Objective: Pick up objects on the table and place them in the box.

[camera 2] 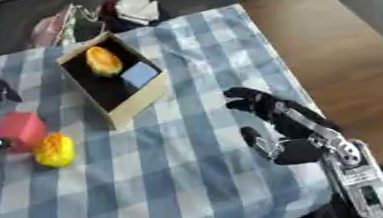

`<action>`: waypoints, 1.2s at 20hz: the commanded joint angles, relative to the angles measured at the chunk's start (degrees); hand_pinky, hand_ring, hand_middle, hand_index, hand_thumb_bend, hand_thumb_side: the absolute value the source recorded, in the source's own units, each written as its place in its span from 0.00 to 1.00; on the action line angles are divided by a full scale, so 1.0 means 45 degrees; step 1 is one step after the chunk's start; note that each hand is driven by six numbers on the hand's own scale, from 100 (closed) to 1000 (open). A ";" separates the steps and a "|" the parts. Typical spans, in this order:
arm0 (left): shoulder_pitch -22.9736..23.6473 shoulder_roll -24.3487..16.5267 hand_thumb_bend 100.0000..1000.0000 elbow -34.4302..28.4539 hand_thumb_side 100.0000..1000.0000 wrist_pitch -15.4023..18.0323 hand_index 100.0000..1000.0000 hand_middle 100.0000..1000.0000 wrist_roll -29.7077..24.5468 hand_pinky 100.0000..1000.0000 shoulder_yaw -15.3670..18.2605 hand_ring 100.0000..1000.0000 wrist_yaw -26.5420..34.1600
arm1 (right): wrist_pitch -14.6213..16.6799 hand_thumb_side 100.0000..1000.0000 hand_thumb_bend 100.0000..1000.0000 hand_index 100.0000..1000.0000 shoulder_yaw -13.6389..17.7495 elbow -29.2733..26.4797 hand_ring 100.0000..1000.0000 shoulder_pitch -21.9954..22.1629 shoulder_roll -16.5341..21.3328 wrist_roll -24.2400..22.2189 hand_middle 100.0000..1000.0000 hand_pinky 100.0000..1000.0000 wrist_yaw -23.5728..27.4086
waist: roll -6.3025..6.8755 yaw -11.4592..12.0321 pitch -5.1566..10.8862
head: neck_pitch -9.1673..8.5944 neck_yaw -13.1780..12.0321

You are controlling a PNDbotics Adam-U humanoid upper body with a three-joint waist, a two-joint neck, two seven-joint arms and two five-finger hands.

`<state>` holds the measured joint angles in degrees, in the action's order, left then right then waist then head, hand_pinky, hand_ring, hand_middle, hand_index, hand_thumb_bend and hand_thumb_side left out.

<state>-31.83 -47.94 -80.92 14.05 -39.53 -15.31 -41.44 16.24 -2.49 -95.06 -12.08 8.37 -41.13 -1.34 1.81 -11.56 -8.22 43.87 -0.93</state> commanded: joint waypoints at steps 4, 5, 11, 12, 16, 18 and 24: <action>-0.0273 -0.0076 0.49 0.0446 0.20 -0.0002 0.81 0.71 -0.0046 0.74 0.0133 0.71 -0.0492 | 0.0023 0.29 0.00 1.00 0.0062 -0.0252 0.92 -0.0130 0.0178 0.0040 0.96 1.00 -0.0027 | 0.0128 0.0007 0.0180 | 0.0055 -0.0023; -0.0292 0.0012 0.49 0.0566 0.20 -0.0012 0.81 0.71 0.0123 0.74 0.0129 0.71 -0.0628 | 0.0024 0.29 0.00 1.00 0.0058 -0.0252 0.92 -0.0132 0.0173 0.0036 0.96 1.00 -0.0025 | 0.0123 0.0002 0.0177 | 0.0055 -0.0020; -0.0441 0.0626 0.43 0.1387 0.13 -0.0261 0.81 0.71 0.1344 0.74 0.0242 0.71 -0.1521 | 0.0024 0.28 0.00 1.00 0.0061 -0.0257 0.92 -0.0143 0.0151 0.0038 0.96 1.00 -0.0015 | 0.0092 -0.0020 0.0147 | 0.0055 -0.0003; -0.0439 0.0703 0.43 0.1541 0.13 -0.0258 0.80 0.70 0.1566 0.73 0.0211 0.70 -0.1593 | 0.0026 0.28 0.00 1.00 0.0063 -0.0259 0.92 -0.0146 0.0149 0.0037 0.96 1.00 -0.0016 | 0.0090 -0.0028 0.0141 | 0.0055 -0.0006; -0.0436 0.0868 0.40 0.2051 0.10 0.0002 0.75 0.62 0.1897 0.71 0.0013 0.63 -0.1584 | 0.0023 0.28 0.00 1.00 0.0069 -0.0259 0.92 -0.0149 0.0150 0.0051 0.96 1.00 -0.0023 | 0.0093 -0.0046 0.0126 | 0.0055 -0.0001; -0.0449 0.0891 0.38 0.2109 0.05 0.0071 0.71 0.55 0.1900 0.67 0.0007 0.57 -0.1571 | 0.0024 0.28 0.00 1.00 0.0063 -0.0260 0.92 -0.0151 0.0147 0.0047 0.96 1.00 -0.0025 | 0.0093 -0.0049 0.0124 | 0.0055 0.0015; -0.0555 0.0693 0.31 0.1070 0.01 -0.0080 0.59 0.41 0.2537 0.60 0.0249 0.45 -0.1071 | 0.0015 0.28 0.00 1.00 0.0093 -0.0259 0.92 -0.0139 0.0149 0.0085 0.96 1.00 -0.0048 | 0.0098 -0.0026 0.0143 | 0.0055 0.0100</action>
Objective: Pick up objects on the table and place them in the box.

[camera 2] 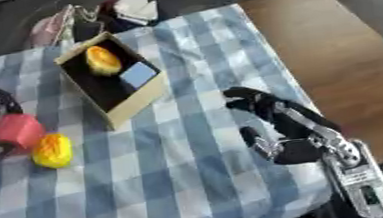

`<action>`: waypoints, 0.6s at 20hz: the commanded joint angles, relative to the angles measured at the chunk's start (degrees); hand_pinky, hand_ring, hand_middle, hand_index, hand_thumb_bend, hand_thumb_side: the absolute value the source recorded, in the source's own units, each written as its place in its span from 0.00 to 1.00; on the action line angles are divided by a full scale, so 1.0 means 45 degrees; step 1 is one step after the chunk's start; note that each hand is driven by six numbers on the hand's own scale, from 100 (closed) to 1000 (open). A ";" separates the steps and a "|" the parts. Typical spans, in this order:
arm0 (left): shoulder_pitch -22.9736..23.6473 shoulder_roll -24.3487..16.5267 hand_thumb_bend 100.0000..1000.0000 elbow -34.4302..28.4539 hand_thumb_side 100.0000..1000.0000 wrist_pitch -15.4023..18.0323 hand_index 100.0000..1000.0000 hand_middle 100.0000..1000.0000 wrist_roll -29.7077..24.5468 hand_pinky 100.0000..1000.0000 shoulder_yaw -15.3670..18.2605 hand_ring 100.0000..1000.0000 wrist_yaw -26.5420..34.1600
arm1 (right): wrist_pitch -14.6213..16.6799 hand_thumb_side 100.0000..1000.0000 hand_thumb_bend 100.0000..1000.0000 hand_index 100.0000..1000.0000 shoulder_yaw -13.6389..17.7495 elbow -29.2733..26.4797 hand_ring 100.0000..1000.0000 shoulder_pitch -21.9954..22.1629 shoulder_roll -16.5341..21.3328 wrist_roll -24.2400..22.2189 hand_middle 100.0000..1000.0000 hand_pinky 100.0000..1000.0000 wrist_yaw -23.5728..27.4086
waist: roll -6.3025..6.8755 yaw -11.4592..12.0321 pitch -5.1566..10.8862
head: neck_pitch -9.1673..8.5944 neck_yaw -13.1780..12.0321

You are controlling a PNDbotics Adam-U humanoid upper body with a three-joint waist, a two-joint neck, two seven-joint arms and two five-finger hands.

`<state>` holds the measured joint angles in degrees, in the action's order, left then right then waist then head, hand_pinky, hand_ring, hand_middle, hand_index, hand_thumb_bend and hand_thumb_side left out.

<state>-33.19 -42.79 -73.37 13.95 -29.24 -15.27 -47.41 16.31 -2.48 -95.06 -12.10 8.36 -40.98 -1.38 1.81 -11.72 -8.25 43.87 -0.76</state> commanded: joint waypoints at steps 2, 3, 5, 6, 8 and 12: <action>-0.0484 -0.0629 0.31 -0.1249 0.01 -0.0098 0.59 0.41 0.0357 0.59 0.0297 0.45 0.0488 | 0.0003 0.28 0.00 1.00 0.0087 -0.0258 0.92 -0.0127 0.0155 0.0053 0.96 1.00 -0.0041 | 0.0104 0.0013 0.0166 | 0.0055 0.0085; -0.0639 -0.0698 0.31 -0.1566 0.01 -0.0141 0.59 0.41 0.0379 0.60 0.0325 0.45 0.0575 | 0.0003 0.28 0.00 1.00 0.0089 -0.0259 0.92 -0.0123 0.0156 0.0057 0.96 1.00 -0.0041 | 0.0107 0.0008 0.0177 | 0.0055 0.0086; -0.1023 -0.0738 0.31 -0.2125 0.01 -0.0254 0.59 0.41 0.0438 0.60 0.0377 0.45 0.0689 | -0.0001 0.28 0.00 1.00 0.0084 -0.0254 0.92 -0.0114 0.0156 0.0059 0.96 1.00 -0.0043 | 0.0110 -0.0013 0.0203 | 0.0055 0.0084; -0.1275 -0.0694 0.31 -0.2305 0.01 -0.0311 0.59 0.41 0.0481 0.61 0.0370 0.45 0.0703 | -0.0001 0.28 0.00 1.00 0.0076 -0.0251 0.92 -0.0109 0.0154 0.0055 0.96 1.00 -0.0041 | 0.0111 -0.0024 0.0213 | 0.0055 0.0083; -0.1797 -0.0479 0.32 -0.2464 0.00 -0.0364 0.60 0.42 0.0613 0.62 0.0271 0.46 0.0631 | -0.0003 0.28 0.00 1.00 0.0056 -0.0245 0.92 -0.0101 0.0150 0.0039 0.96 1.00 -0.0036 | 0.0113 -0.0055 0.0228 | 0.0055 0.0065; -0.2657 0.0421 0.33 -0.2148 0.00 -0.0217 0.62 0.44 0.1138 0.64 -0.0107 0.48 0.0048 | -0.0001 0.28 0.00 1.00 -0.0007 -0.0244 0.92 -0.0129 0.0118 -0.0013 0.96 1.00 -0.0015 | 0.0105 -0.0191 0.0227 | 0.0055 -0.0025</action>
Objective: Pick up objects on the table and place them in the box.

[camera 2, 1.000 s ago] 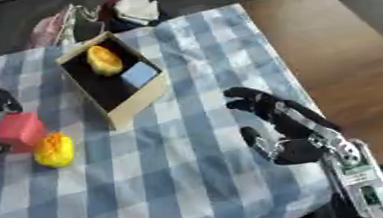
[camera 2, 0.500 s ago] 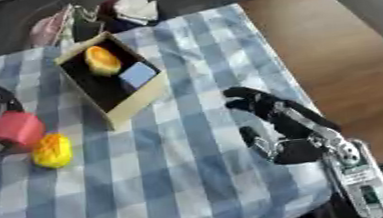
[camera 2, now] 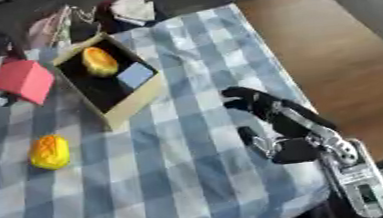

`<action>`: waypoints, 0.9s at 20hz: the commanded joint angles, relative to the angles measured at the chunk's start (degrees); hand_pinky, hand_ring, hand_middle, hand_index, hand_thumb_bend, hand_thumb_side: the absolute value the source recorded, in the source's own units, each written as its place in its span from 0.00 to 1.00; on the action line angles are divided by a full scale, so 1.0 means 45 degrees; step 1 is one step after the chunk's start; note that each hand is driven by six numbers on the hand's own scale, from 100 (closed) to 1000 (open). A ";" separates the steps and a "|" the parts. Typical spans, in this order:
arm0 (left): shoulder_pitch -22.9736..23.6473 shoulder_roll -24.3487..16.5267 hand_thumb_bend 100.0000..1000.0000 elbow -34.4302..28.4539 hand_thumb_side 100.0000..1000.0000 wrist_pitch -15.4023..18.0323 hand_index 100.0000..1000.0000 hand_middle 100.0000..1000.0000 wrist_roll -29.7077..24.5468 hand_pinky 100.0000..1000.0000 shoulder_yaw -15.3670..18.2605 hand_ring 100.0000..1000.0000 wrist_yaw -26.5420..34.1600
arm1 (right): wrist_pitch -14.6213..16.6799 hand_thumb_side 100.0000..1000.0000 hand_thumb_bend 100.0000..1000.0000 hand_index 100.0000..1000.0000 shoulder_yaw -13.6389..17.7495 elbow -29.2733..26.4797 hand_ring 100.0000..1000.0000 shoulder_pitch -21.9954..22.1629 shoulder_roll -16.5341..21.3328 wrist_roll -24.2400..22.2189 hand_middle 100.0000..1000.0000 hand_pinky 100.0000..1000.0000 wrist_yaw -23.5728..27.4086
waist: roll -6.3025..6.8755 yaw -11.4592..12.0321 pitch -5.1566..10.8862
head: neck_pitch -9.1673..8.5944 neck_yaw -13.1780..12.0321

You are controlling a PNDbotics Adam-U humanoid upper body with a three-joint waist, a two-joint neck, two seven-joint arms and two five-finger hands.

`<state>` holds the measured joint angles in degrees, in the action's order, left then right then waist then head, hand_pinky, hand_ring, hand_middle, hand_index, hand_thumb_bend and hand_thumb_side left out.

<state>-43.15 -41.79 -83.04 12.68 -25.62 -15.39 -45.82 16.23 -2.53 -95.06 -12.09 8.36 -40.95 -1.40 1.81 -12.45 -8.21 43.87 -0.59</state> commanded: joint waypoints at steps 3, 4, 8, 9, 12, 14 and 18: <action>-0.0828 0.0891 0.34 0.0450 0.00 0.0436 0.64 0.46 0.0735 0.65 -0.0497 0.51 -0.0901 | 0.0014 0.28 0.00 1.00 -0.0054 -0.0254 0.92 -0.0220 0.0067 -0.0070 0.96 1.00 0.0031 | 0.0097 -0.0227 0.0162 | 0.0055 -0.0181; -0.0908 0.1071 0.34 0.0598 0.00 0.0557 0.64 0.46 0.0840 0.66 -0.0596 0.51 -0.1083 | 0.0007 0.28 0.00 1.00 -0.0066 -0.0254 0.92 -0.0239 0.0057 -0.0081 0.96 1.00 0.0044 | 0.0097 -0.0270 0.0146 | 0.0055 -0.0214; -0.1033 0.1627 0.32 0.1138 0.00 0.0973 0.65 0.47 0.1213 0.67 -0.0889 0.53 -0.1481 | -0.0009 0.28 0.00 1.00 -0.0122 -0.0265 0.92 -0.0279 0.0028 -0.0149 0.96 1.00 0.0079 | 0.0108 -0.0379 0.0096 | 0.0055 -0.0285; -0.1033 0.1721 0.31 0.1225 0.00 0.1062 0.65 0.47 0.1322 0.67 -0.0943 0.53 -0.1519 | -0.0013 0.28 0.00 1.00 -0.0126 -0.0267 0.92 -0.0282 0.0026 -0.0159 0.96 1.00 0.0082 | 0.0114 -0.0394 0.0089 | 0.0055 -0.0294; -0.0972 0.1881 0.31 0.1346 0.00 0.1322 0.65 0.48 0.1630 0.68 -0.1136 0.54 -0.1580 | -0.0020 0.29 0.00 1.00 -0.0133 -0.0281 0.92 -0.0296 0.0019 -0.0176 0.96 1.00 0.0100 | 0.0122 -0.0427 0.0074 | 0.0055 -0.0286; -0.0914 0.1977 0.30 0.1391 0.00 0.1443 0.65 0.48 0.1820 0.68 -0.1247 0.54 -0.1598 | -0.0024 0.29 0.00 1.00 -0.0140 -0.0283 0.92 -0.0305 0.0014 -0.0185 0.96 1.00 0.0104 | 0.0117 -0.0442 0.0064 | 0.0055 -0.0295; -0.0801 0.2043 0.30 0.1485 0.01 0.1769 0.67 0.50 0.1526 0.70 -0.1550 0.57 -0.1647 | -0.0027 0.29 0.00 1.00 -0.0144 -0.0290 0.92 -0.0326 -0.0004 -0.0193 0.96 1.00 0.0116 | 0.0109 -0.0470 0.0054 | 0.0055 -0.0301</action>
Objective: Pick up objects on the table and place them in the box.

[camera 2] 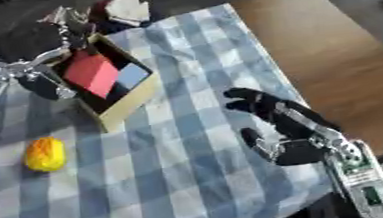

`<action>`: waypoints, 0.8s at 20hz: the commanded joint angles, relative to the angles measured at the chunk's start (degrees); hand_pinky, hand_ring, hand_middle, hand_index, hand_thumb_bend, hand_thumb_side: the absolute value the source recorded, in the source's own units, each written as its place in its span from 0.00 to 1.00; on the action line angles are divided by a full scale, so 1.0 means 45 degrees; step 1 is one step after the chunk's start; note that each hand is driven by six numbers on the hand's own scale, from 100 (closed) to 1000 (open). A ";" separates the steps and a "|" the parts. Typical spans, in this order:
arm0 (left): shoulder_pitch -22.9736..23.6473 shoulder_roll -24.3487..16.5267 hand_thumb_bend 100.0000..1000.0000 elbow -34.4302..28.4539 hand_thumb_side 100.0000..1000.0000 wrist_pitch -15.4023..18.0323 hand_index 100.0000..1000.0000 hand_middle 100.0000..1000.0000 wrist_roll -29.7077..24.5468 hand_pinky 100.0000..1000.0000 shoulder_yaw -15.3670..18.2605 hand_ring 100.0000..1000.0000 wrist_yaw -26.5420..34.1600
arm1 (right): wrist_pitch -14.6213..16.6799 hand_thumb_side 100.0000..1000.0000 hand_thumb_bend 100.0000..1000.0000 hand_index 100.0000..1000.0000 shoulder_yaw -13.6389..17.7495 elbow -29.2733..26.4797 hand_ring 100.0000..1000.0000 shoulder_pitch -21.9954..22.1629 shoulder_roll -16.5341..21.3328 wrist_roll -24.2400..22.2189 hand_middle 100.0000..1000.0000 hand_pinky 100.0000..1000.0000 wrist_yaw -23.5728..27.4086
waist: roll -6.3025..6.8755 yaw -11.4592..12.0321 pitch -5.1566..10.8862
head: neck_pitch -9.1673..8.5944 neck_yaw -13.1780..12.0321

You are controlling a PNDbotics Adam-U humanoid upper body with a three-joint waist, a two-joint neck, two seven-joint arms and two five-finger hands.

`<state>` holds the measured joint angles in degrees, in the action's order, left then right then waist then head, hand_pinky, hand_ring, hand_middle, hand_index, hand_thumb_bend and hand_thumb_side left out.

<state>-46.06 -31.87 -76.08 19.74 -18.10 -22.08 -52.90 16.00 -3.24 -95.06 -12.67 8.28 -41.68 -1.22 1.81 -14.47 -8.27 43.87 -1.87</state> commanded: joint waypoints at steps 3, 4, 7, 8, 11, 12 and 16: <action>-0.0072 -0.0206 0.31 -0.0103 0.01 0.0361 0.67 0.50 -0.0544 0.70 -0.0142 0.57 -0.0080 | 0.0017 0.29 0.00 1.00 0.0019 -0.0295 0.92 -0.0195 0.0019 -0.0022 0.96 1.00 0.0074 | 0.0119 -0.0012 0.0069 | 0.0055 0.0010; -0.0031 -0.0214 0.31 -0.0104 0.01 0.0384 0.67 0.50 -0.0627 0.70 -0.0161 0.57 -0.0097 | 0.0016 0.29 0.00 1.00 0.0017 -0.0297 0.92 -0.0195 0.0020 -0.0025 0.96 1.00 0.0073 | 0.0122 -0.0009 0.0069 | 0.0055 0.0023; 0.0056 -0.0244 0.33 -0.0097 0.01 0.0434 0.67 0.50 -0.0753 0.70 -0.0203 0.57 -0.0204 | 0.0017 0.29 0.00 1.00 0.0024 -0.0300 0.92 -0.0200 0.0016 -0.0020 0.96 1.00 0.0071 | 0.0118 -0.0009 0.0071 | 0.0055 0.0056; 0.0069 -0.0263 0.33 -0.0096 0.01 0.0437 0.67 0.50 -0.0771 0.70 -0.0199 0.57 -0.0263 | 0.0017 0.29 0.00 1.00 0.0029 -0.0300 0.92 -0.0203 0.0014 -0.0014 0.96 1.00 0.0071 | 0.0113 -0.0009 0.0071 | 0.0055 0.0061; 0.0063 -0.0298 0.33 -0.0102 0.01 0.0358 0.67 0.50 -0.0723 0.70 -0.0112 0.57 -0.0462 | 0.0015 0.28 0.00 1.00 0.0029 -0.0293 0.92 -0.0200 0.0018 -0.0006 0.96 1.00 0.0068 | 0.0104 0.0005 0.0071 | 0.0055 0.0059; 0.0051 -0.0309 0.33 -0.0107 0.01 0.0302 0.67 0.50 -0.0660 0.70 -0.0067 0.57 -0.0531 | 0.0016 0.28 0.00 1.00 0.0024 -0.0290 0.92 -0.0198 0.0020 -0.0010 0.96 1.00 0.0067 | 0.0103 0.0007 0.0070 | 0.0055 0.0062; 0.0025 -0.0444 0.34 -0.0168 0.01 0.0234 0.67 0.50 -0.0473 0.70 0.0028 0.57 -0.0674 | 0.0015 0.29 0.00 1.00 0.0033 -0.0288 0.92 -0.0195 0.0020 -0.0003 0.96 1.00 0.0070 | 0.0111 -0.0004 0.0076 | 0.0055 0.0069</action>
<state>-45.00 -31.86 -76.02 20.96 -20.61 -22.87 -55.63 16.00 -3.24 -95.07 -12.69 8.15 -41.68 -1.15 1.81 -14.46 -8.27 43.87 -1.66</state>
